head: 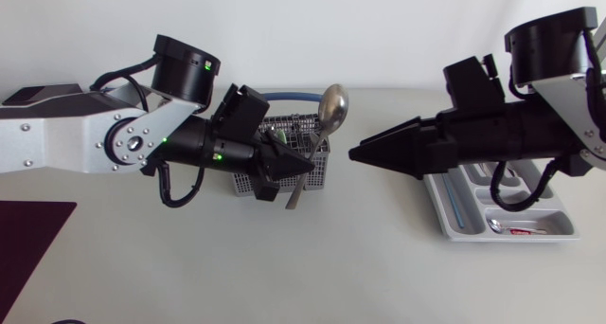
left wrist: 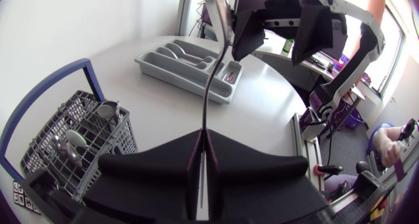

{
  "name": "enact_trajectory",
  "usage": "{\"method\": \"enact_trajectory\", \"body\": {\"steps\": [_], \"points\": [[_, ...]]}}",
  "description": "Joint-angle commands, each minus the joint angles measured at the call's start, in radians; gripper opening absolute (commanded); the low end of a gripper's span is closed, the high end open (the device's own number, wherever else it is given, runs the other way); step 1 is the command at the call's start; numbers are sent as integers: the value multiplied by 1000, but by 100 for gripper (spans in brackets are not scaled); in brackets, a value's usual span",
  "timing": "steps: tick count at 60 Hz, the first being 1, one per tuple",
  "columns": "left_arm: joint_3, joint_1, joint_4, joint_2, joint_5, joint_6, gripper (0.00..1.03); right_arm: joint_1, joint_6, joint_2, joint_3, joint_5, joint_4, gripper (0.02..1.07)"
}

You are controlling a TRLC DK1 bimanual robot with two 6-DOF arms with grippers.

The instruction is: Transfer all utensils from the basket to the drawer tray.

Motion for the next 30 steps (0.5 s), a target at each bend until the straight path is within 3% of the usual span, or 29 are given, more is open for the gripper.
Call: {"method": "enact_trajectory", "body": {"steps": [1,10,17,22,30], "points": [[44,8,5,26,21,-52,3,65,75,1,-28,87,56,81],[50,-9,23,36,21,-90,3,150,117,52,-2,231,129,72],[54,-9,25,36,23,-105,3,153,121,111,33,257,152,61],[54,-9,25,38,24,-105,3,153,123,134,44,260,178,60],[54,-10,28,38,24,-105,3,154,138,159,51,268,221,44]]}}
